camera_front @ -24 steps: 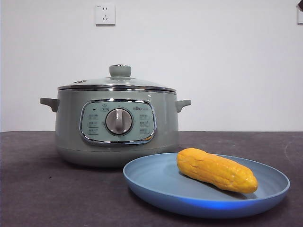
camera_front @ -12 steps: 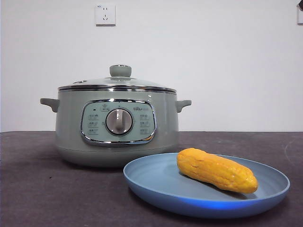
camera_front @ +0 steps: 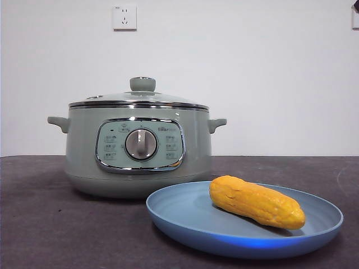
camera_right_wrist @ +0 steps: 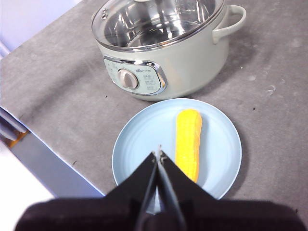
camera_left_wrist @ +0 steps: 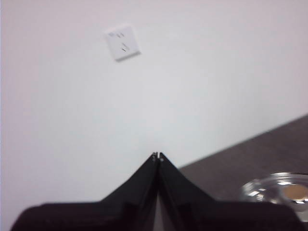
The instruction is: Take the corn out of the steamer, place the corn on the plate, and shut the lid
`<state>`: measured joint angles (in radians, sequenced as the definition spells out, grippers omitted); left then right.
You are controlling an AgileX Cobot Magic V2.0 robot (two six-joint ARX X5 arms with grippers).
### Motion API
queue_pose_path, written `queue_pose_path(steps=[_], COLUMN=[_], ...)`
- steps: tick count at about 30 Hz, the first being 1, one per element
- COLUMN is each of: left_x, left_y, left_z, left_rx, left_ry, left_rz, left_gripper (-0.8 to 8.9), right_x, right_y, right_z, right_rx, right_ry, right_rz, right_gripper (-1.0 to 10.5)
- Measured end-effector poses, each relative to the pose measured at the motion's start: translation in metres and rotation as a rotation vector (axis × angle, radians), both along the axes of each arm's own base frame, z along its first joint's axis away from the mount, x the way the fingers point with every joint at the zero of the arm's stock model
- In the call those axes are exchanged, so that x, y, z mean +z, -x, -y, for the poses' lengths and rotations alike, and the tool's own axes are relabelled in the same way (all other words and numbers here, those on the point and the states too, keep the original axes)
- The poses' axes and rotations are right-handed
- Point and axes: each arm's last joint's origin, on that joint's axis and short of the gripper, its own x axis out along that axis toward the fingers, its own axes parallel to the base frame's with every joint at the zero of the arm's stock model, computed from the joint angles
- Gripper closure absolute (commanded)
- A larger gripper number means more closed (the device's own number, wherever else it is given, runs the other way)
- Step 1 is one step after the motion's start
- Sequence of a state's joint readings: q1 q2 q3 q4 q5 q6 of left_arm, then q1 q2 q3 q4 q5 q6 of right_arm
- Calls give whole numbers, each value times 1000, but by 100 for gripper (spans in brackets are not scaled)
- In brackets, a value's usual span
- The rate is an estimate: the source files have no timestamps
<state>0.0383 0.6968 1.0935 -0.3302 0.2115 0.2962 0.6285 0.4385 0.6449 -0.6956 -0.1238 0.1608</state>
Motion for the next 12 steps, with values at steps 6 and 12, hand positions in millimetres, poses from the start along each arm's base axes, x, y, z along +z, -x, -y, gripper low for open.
queue_pose_path(steps=[6, 12], left_x=[-80, -159], left_y=[4, 5], left_z=[-3, -3], left_rx=[32, 32], left_ry=[-2, 32], left_rz=[48, -87], left_gripper=[817, 817], right_x=[0, 0], right_y=[0, 0], right_z=[0, 0], right_rx=[0, 0], right_ry=[0, 0], right_rz=[0, 0], right_gripper=[945, 946])
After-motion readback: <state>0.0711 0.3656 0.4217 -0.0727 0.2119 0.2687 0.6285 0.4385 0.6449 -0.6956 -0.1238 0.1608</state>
